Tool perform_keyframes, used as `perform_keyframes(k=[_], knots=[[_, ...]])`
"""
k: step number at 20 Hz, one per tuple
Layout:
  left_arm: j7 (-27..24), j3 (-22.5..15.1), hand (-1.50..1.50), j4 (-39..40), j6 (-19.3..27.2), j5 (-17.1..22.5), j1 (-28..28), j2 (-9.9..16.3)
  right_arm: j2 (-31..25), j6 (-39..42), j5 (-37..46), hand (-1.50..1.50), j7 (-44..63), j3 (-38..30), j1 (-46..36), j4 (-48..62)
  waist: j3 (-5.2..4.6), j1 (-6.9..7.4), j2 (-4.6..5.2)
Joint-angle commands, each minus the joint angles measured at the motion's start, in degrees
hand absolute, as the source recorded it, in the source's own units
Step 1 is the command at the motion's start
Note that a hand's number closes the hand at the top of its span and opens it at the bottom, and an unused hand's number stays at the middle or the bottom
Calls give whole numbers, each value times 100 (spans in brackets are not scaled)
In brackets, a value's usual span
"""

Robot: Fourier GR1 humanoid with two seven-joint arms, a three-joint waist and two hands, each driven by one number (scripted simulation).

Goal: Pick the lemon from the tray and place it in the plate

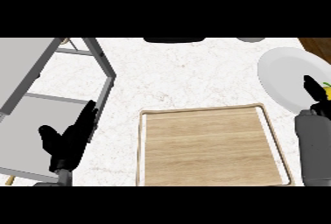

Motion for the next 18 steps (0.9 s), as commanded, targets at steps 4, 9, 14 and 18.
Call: perform_keyframes(k=[4,9,14,18], knots=[[156,83,0,633,-26,30,37,-68,781,334,-858,-150,-344,1036,1288,-1628,-77,-73,72],[152,-19,0,493,-84,-64,189,-68,1111,226,-285,-150,34,1390,1645,-1667,-88,7,80],[611,-138,0,177,93,-148,81,-191,1121,192,-150,-150,351,1629,2077,-1846,-82,35,84],[22,-95,0,863,93,-273,-91,-392,1124,-153,239,-150,1035,2153,2113,-1821,-90,16,100]])
